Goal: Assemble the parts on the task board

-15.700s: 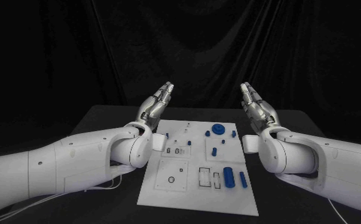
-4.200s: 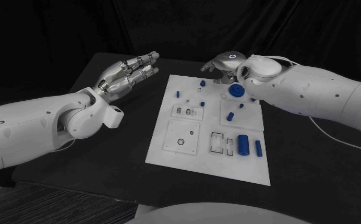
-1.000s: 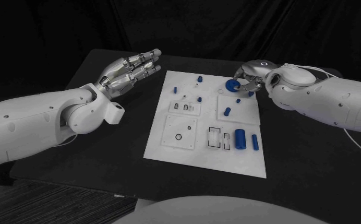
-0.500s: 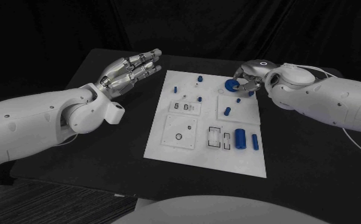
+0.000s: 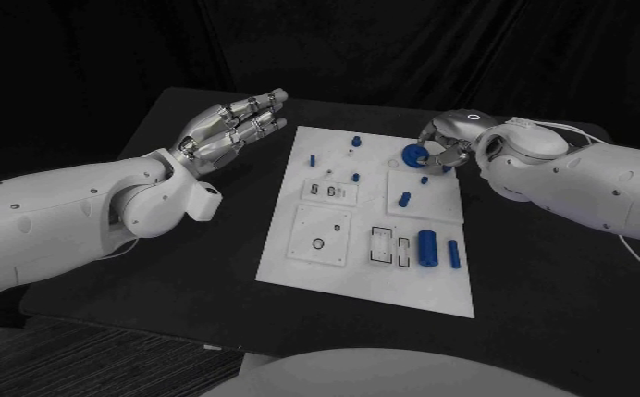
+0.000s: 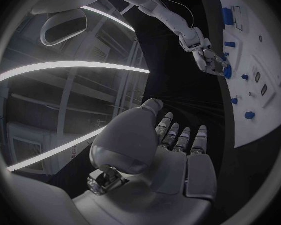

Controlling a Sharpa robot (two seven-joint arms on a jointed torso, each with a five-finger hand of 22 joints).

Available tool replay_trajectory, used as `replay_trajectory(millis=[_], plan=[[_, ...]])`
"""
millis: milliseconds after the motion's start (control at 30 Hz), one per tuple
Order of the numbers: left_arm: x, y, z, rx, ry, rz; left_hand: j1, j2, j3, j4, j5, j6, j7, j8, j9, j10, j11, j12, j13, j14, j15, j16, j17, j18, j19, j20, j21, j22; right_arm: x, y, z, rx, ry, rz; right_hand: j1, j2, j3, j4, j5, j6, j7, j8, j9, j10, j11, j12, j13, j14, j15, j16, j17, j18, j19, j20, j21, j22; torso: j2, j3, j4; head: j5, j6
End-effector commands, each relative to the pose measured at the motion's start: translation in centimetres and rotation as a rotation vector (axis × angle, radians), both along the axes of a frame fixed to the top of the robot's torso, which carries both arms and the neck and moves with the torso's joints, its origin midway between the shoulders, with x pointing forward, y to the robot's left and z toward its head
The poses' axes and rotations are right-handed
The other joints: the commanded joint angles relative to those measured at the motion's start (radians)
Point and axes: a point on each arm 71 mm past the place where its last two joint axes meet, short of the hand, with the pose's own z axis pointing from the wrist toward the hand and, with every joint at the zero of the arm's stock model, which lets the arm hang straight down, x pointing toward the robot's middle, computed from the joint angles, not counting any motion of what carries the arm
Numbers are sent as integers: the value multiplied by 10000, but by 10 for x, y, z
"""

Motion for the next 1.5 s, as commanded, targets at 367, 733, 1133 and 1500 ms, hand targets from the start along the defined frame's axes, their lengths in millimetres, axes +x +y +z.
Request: replay_trajectory(millis=[367, 733, 1133, 1500], plan=[[0, -1, 0, -59, 23, -103, 52, 40, 394, -127, 110, -23, 33, 74, 148, -36, 50, 62, 103, -4, 68, 38, -42, 161, 40, 14, -16, 0, -10, 26, 25, 696, -719, 546, -10, 407, 194, -135, 217, 696, -49, 655, 774, 1077, -17, 166, 2655, 1160, -19, 200, 2727, -129, 657, -46, 112, 2397, -12, -8, -6, -7, -13], [0, -2, -1, -14, 100, -150, 52, 40, 394, -127, 110, -23, 33, 74, 148, -36, 50, 62, 103, -4, 68, 38, -42, 161, 40, 14, -16, 0, -9, 52, 26, 741, -628, 1029, -39, 426, 191, -116, 209, 673, -30, 661, 799, 1077, -1, 166, 2655, 1160, -8, 200, 2727, -127, 653, -42, 105, 2393, -9, -2, 1, -38, -27], [2, -4, -3, 24, 186, -230, 58, 33, 415, -141, 108, -37, 25, 71, 146, -35, 53, 67, 103, -2, 66, 41, -41, 162, 40, 14, -15, 0, -1, 88, 24, 946, -401, 1530, -9, 465, 219, -140, 213, 661, 1, 676, 836, 1077, 30, 166, 2655, 1160, 15, 200, 2727, -127, 652, -30, 103, 2393, 0, -2, 15, -68, -26], [1, -6, -3, 39, 227, -273, 60, 31, 426, -146, 108, -13, 23, 75, 149, -32, 53, 93, 107, 2, 67, 47, -38, 163, 42, 14, -14, 1, 9, 108, 21, 688, -135, 1668, -3, 469, 224, -153, 208, 632, 24, 670, 851, 1077, 53, 166, 2655, 1160, 32, 200, 2727, -127, 654, -19, 103, 2394, -3, -1, 18, -87, -38]])
